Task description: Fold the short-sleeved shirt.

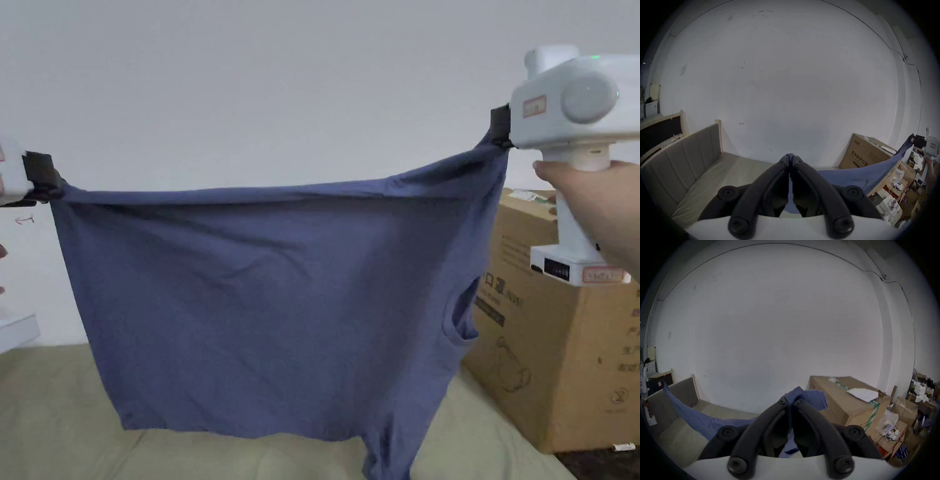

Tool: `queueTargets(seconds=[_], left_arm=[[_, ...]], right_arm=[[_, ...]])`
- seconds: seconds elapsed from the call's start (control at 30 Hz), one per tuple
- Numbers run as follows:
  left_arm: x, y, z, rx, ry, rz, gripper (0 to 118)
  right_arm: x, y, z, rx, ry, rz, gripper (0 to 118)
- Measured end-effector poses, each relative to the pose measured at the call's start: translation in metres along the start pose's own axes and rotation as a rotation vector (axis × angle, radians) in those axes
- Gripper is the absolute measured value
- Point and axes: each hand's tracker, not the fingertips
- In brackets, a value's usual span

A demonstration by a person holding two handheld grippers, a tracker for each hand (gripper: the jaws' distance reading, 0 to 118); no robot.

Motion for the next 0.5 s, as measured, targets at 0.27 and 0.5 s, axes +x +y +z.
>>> queueTargets(seconds=[0.27, 0.5], left_arm=[[-0.056, -0.240, -0.025, -0.508, 0.012, 0.125, 2], [-0.117, -0.418, 0.047, -0.853, 0.081, 0.325, 2]], right_arm=[[0.032, -0.319, 0.008, -0.599, 0.095, -0.280, 2], [0.042, -0.526, 0.111, -1.017, 0.092, -0.469, 2]])
